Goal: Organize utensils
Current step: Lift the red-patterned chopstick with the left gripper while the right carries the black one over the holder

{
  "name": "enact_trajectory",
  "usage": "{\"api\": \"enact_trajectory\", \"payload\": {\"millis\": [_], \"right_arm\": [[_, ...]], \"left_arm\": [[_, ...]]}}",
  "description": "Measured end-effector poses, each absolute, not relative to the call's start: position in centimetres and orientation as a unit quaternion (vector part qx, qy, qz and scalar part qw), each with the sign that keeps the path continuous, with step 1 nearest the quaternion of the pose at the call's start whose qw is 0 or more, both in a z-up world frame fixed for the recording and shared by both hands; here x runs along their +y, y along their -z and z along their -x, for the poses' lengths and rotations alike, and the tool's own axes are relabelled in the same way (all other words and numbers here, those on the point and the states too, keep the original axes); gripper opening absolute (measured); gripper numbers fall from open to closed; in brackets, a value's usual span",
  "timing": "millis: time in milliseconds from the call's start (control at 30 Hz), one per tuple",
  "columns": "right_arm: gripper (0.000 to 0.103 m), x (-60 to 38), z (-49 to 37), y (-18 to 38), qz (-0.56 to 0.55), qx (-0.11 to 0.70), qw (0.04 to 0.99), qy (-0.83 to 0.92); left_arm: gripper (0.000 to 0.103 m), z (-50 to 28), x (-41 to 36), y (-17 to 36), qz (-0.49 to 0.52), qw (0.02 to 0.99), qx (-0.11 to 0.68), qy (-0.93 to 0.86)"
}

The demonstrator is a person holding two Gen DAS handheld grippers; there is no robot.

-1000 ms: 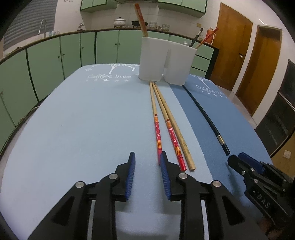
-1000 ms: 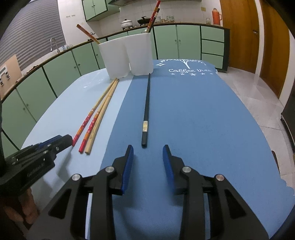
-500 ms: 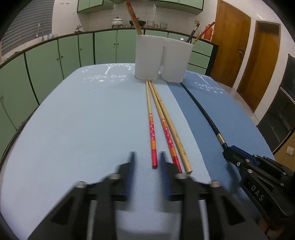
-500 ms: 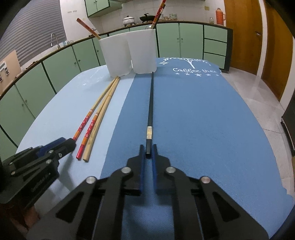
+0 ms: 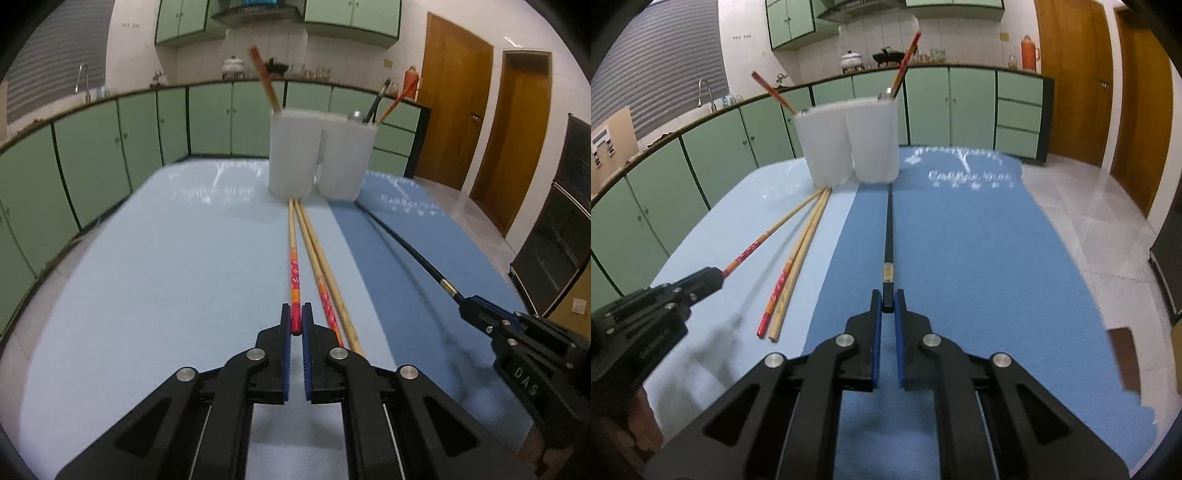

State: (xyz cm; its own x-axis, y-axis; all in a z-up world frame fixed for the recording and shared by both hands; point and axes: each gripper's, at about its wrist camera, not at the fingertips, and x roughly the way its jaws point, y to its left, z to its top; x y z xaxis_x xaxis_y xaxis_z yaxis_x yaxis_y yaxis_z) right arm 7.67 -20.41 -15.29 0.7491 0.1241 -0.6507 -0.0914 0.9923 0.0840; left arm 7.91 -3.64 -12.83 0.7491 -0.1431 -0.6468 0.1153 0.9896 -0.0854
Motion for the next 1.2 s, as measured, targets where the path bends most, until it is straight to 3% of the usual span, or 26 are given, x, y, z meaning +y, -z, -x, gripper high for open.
{"api": "enact_trajectory", "payload": {"millis": [633,1200], "right_arm": [[0.006,-23.0,-8.5,3.9,-0.036,0.249,0.965,-0.077],[0.006,-24.2,-11.3,-1.2,-0.091,0.248,0.957,-0.117]], "left_arm": [[0.005,-7.9,-2.1,1.2,0.023,0.972,0.222,0.072],[0.005,-9.8,-1.4,-1.6,0.032,0.97,0.216,0.107]]}}
